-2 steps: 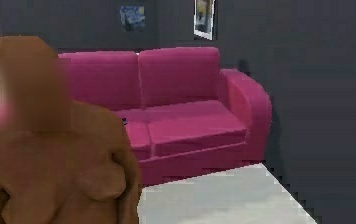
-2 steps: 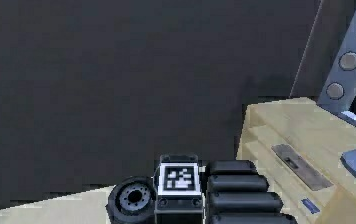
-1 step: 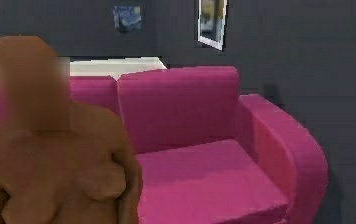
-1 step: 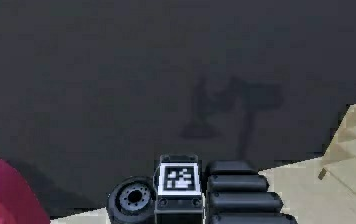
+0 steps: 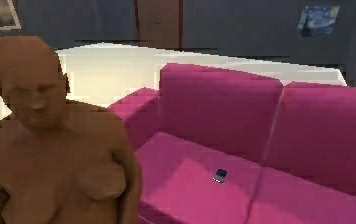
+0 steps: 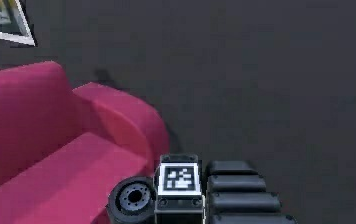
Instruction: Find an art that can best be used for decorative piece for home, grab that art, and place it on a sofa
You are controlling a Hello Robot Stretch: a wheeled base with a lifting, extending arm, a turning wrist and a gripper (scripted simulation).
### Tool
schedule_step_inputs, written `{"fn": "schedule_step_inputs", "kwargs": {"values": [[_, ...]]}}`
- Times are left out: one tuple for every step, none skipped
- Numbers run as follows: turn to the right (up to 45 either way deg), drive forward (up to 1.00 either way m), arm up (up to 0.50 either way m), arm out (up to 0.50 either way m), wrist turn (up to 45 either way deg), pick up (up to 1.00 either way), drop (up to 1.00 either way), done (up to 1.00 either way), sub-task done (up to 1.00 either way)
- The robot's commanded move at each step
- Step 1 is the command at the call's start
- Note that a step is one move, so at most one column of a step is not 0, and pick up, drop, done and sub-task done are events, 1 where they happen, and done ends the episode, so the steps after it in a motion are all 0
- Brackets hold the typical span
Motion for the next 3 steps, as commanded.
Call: {"fn": "schedule_step_inputs", "kwargs": {"values": [[-45.0,0.00,0.00,0.00,0.0,0.00,0.00,0.00,0.00],[-24.0,0.00,0.00,0.00,0.0,0.00,0.00,0.00,0.00],[0.0,0.00,0.00,0.48,0.0,0.00,0.00,0.00,0.00]]}}
